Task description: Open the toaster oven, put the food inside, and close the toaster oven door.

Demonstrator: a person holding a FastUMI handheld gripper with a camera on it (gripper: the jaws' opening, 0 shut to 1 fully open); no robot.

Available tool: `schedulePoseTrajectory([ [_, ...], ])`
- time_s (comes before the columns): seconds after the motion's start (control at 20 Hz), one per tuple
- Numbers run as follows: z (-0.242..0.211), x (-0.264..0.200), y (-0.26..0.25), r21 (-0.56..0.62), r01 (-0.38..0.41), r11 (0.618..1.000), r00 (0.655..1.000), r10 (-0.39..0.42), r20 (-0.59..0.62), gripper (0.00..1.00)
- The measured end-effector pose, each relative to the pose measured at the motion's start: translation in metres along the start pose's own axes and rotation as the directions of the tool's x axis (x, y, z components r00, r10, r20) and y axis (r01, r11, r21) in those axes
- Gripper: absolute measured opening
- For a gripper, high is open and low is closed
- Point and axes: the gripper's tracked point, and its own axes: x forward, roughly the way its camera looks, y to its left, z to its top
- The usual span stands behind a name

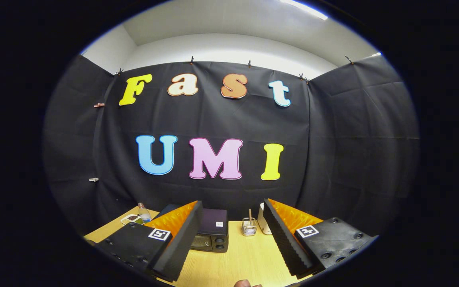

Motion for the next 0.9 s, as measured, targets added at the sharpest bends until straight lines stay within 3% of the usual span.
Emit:
schedulePoseTrajectory([
  [0.9,0.0009,0.001,0.003,0.012,-0.014,1.0,1.0,0.014,0.002,0.98],
])
